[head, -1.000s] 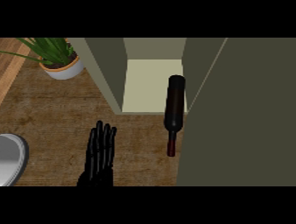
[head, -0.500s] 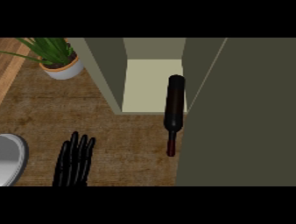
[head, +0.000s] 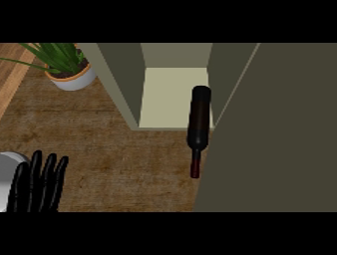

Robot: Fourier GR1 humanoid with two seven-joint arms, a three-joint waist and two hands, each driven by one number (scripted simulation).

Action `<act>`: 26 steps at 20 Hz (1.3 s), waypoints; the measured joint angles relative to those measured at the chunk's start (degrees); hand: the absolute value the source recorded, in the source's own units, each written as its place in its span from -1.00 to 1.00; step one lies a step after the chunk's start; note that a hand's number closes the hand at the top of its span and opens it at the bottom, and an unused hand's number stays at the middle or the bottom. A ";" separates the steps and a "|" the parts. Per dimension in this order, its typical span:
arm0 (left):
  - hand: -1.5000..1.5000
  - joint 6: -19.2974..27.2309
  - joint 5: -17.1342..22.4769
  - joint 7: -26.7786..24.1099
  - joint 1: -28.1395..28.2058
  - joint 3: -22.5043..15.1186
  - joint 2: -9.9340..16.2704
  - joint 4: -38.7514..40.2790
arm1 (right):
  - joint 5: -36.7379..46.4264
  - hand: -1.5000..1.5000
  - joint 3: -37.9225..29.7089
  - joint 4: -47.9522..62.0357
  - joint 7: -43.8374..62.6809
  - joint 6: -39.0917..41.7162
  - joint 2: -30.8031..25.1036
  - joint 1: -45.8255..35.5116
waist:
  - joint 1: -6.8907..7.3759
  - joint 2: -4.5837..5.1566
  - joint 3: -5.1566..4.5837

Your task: Pick up the wine, place it into the cabinet and close the cabinet

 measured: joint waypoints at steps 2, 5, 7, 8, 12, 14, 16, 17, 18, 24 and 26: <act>-1.00 -1.46 1.14 -1.05 1.90 1.86 0.63 -0.56 | -0.05 1.00 3.34 0.03 0.43 0.46 0.30 0.77 | 0.07 -0.04 0.00; -1.00 -4.05 3.32 -2.09 4.41 5.30 2.10 -0.99 | 0.10 1.00 8.51 -0.24 0.91 1.43 0.26 0.94 | 0.07 -0.13 -0.03; -1.00 -5.69 5.26 -2.05 5.91 8.11 3.38 -1.80 | 0.26 1.00 12.06 -0.47 1.53 1.55 0.29 1.41 | 0.02 -0.18 -0.03; -1.00 -6.67 6.43 -1.97 6.66 10.06 4.30 -2.24 | 0.52 1.00 14.21 -0.43 1.54 0.99 0.33 1.54 | 0.03 -0.23 -0.04; -1.00 -11.01 9.33 -2.34 9.40 15.16 6.52 -1.77 | 2.16 1.00 20.15 -0.38 1.77 -2.49 0.31 0.96 | -0.06 -0.29 -0.07; -1.00 -12.54 10.17 -2.42 10.25 17.03 7.10 -1.23 | 5.62 1.00 24.02 -0.74 1.71 -5.05 0.29 0.35 | -0.16 -0.34 -0.08; -1.00 -13.87 11.04 -2.10 11.37 18.66 7.73 -1.46 | 7.95 1.00 25.63 -1.03 1.53 -8.07 -0.49 -0.03 | -0.11 -0.35 -0.09; -1.00 -14.68 11.37 -2.09 11.54 19.29 7.84 -1.08 | 8.75 1.00 25.96 -1.22 1.36 -9.55 -1.04 0.03 | -0.15 -0.35 -0.10; -1.00 -15.16 11.64 -1.88 11.79 19.97 8.12 -1.20 | 9.40 1.00 26.19 -1.41 1.46 -10.87 -1.54 -0.03 | -0.15 -0.36 -0.10; -1.00 -19.72 14.95 -0.03 11.80 25.09 10.34 0.66 | 14.32 1.00 29.67 0.28 -0.71 -18.58 -2.34 -4.63 | 0.02 -0.35 -0.15; -1.00 -20.73 15.89 0.56 11.28 26.37 10.46 1.51 | 16.19 1.00 31.11 1.03 -0.85 -21.41 -2.34 -7.03 | -0.01 -0.32 -0.16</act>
